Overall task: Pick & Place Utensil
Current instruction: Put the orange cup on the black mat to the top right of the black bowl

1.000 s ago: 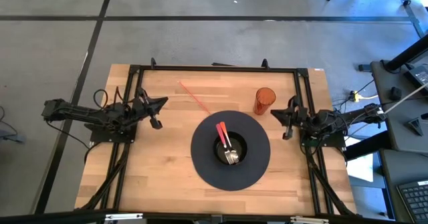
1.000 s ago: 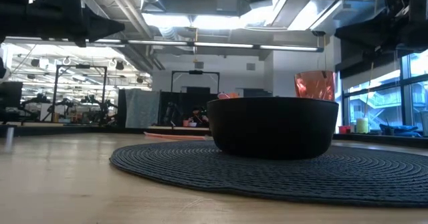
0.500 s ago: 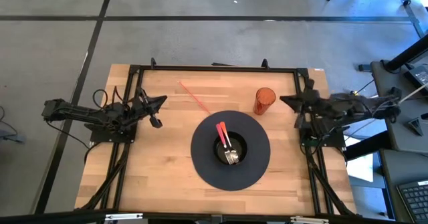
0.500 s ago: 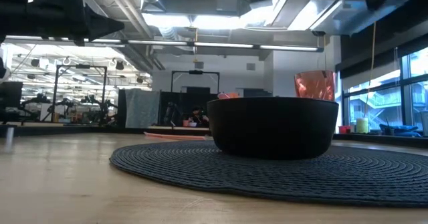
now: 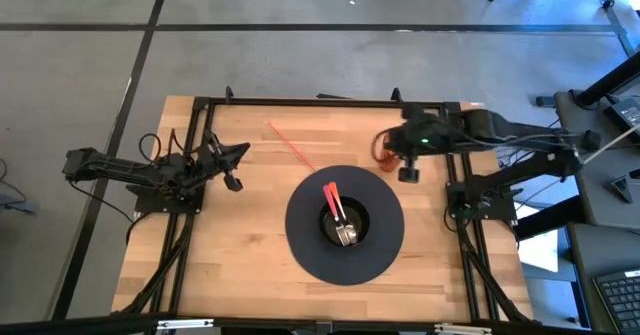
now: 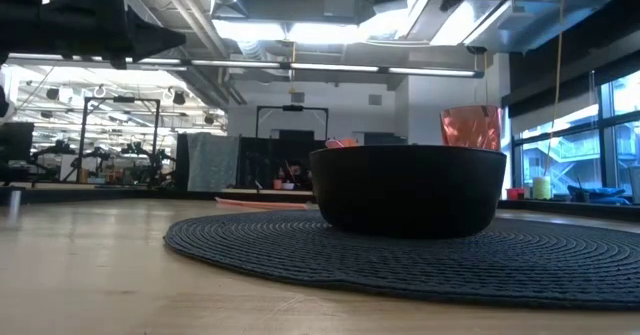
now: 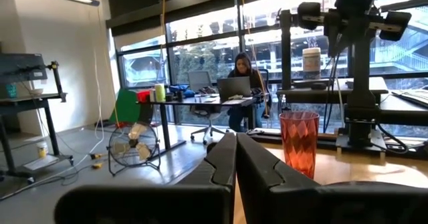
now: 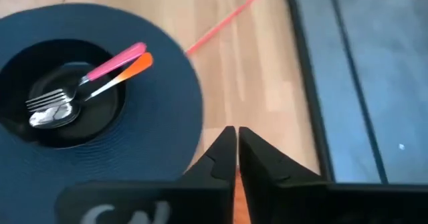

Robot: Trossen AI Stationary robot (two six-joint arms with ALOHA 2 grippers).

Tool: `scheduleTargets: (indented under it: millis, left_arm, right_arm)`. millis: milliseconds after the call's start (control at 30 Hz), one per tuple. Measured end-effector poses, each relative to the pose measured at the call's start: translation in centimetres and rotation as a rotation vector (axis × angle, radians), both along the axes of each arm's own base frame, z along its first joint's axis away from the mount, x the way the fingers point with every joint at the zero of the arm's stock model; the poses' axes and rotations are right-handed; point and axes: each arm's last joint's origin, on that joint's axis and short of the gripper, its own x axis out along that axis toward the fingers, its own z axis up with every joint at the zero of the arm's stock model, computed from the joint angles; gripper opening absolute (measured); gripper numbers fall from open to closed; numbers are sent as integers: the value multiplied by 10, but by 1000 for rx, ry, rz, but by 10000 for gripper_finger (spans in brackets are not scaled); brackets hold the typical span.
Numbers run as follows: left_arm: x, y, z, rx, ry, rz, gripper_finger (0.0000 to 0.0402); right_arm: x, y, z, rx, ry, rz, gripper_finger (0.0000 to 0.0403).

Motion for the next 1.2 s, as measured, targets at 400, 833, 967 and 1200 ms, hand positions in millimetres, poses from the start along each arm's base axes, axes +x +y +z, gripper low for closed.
scheduleTargets:
  millis: [400, 833, 967, 1200]
  left_arm:
    - [0, 0, -2, -6, 15, -2, 5]
    - [0, 0, -2, -20, 6, -5, 2]
    - [0, 0, -2, -25, 6, 12, 3]
    - [0, 0, -2, -27, 4, 11, 4]
  right_arm:
    - [-1, -29, -24, 121, 301, -98, 137]
    - [-3, -29, -68, 139, 481, 17, 261]
    - [-1, -30, -78, 135, 486, 35, 274]
    - [5, -39, -80, 148, 438, 27, 275]
